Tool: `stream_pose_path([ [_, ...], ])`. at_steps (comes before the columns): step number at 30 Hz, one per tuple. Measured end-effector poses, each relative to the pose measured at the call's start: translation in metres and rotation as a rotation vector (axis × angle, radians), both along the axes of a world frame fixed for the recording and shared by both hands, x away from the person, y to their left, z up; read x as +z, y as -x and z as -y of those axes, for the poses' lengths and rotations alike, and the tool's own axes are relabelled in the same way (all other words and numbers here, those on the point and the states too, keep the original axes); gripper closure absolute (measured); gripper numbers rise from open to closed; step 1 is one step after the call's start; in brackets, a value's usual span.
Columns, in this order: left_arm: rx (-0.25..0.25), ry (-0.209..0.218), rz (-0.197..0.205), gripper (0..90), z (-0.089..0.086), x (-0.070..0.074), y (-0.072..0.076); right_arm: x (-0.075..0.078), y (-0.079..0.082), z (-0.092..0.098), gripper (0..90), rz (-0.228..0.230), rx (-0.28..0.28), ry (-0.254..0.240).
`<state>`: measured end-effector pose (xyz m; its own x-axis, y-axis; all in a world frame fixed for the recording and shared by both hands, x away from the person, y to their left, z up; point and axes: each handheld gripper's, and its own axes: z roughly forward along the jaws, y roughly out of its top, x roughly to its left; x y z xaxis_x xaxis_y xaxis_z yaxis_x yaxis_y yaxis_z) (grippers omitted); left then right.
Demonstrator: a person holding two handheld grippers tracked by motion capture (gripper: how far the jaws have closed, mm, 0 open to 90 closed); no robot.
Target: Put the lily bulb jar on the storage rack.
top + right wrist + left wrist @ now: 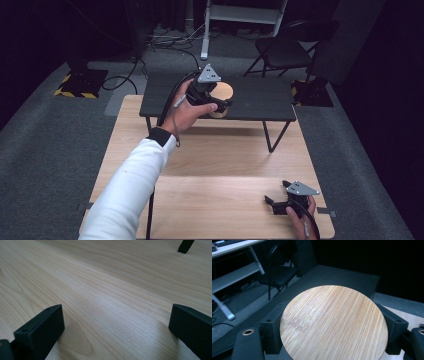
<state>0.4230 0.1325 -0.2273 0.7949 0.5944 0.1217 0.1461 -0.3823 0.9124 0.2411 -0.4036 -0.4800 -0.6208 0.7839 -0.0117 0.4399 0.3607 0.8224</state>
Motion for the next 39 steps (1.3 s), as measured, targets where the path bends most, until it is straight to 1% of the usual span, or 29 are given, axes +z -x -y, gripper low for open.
stream_pose_path([
  [1, 0.005, 0.009, 0.011, 23.7, 0.001, -0.003, -0.002, 0.000, 0.000, 0.000, 0.0, -0.001, 0.000, 0.000],
  [2, 0.007, 0.022, 0.002, 23.7, 0.001, -0.005, -0.008, 0.000, 0.000, 0.000, 0.0, 0.000, 0.004, -0.001],
  [5, 0.014, 0.029, -0.002, 23.7, 0.002, -0.008, -0.011, 0.000, 0.000, 0.001, 0.0, -0.001, 0.006, -0.001],
  [8, 0.017, 0.026, -0.006, 23.7, 0.003, -0.011, -0.016, 0.000, -0.001, 0.001, 0.0, -0.002, 0.010, -0.001],
  [9, 0.017, 0.033, -0.011, 23.7, 0.002, -0.013, -0.018, 0.000, -0.001, 0.001, 0.0, -0.002, 0.011, -0.001],
  [13, 0.028, 0.038, -0.021, 23.6, 0.003, -0.018, -0.023, 0.000, -0.001, 0.001, 0.0, -0.001, 0.014, 0.000],
  [14, 0.030, 0.047, -0.028, 23.6, 0.003, -0.020, -0.025, 0.000, -0.001, 0.001, 0.0, -0.002, 0.014, 0.000],
  [16, 0.028, 0.048, -0.038, 23.6, 0.003, -0.023, -0.028, 0.000, -0.001, 0.001, 0.0, -0.002, 0.013, -0.001],
  [21, 0.020, 0.071, -0.043, 23.6, 0.002, -0.028, -0.033, 0.000, -0.001, 0.001, 0.0, -0.002, 0.015, -0.001],
  [23, 0.015, 0.084, -0.053, 23.3, -0.001, -0.029, -0.034, 0.000, -0.001, 0.001, 0.0, -0.002, 0.015, -0.001],
  [24, 0.020, 0.100, -0.054, 18.8, -0.003, -0.030, -0.033, 0.000, -0.001, 0.001, 0.0, -0.001, 0.016, -0.001],
  [25, 0.029, 0.130, -0.060, 11.0, -0.005, -0.029, -0.032, 0.000, -0.001, 0.001, 0.0, -0.001, 0.016, -0.001],
  [26, 0.032, 0.149, -0.065, 7.4, -0.008, -0.028, -0.030, 0.000, -0.001, 0.001, 0.0, -0.002, 0.015, -0.001],
  [27, 0.036, 0.156, -0.062, 6.8, -0.011, -0.026, -0.028, 0.000, -0.001, 0.001, 0.0, -0.002, 0.015, -0.001],
  [30, 0.053, 0.143, -0.033, 4.4, -0.017, -0.020, -0.015, 0.000, -0.001, 0.001, 0.0, -0.002, 0.016, -0.001],
  [31, 0.063, 0.146, -0.018, 4.0, -0.020, -0.020, -0.009, 0.000, -0.001, 0.001, 0.0, -0.002, 0.016, -0.001],
  [33, 0.075, 0.180, -0.008, 2.1, -0.028, -0.022, 0.002, 0.000, -0.001, 0.001, 0.0, -0.001, 0.016, -0.001],
  [34, 0.085, 0.186, -0.002, 0.4, -0.032, -0.022, 0.010, 0.000, -0.001, 0.001, 0.0, -0.002, 0.015, -0.001],
  [36, 0.084, 0.179, 0.005, 0.4, -0.036, -0.022, 0.019, 0.000, -0.001, 0.001, 0.0, -0.002, 0.015, -0.001],
  [38, 0.085, 0.141, 0.021, 0.5, -0.038, -0.020, 0.031, 0.000, -0.001, 0.001, 0.0, -0.002, 0.015, -0.001],
  [39, 0.079, 0.128, 0.014, 0.6, -0.039, -0.019, 0.035, 0.000, -0.001, 0.001, 0.0, -0.002, 0.015, -0.002],
])
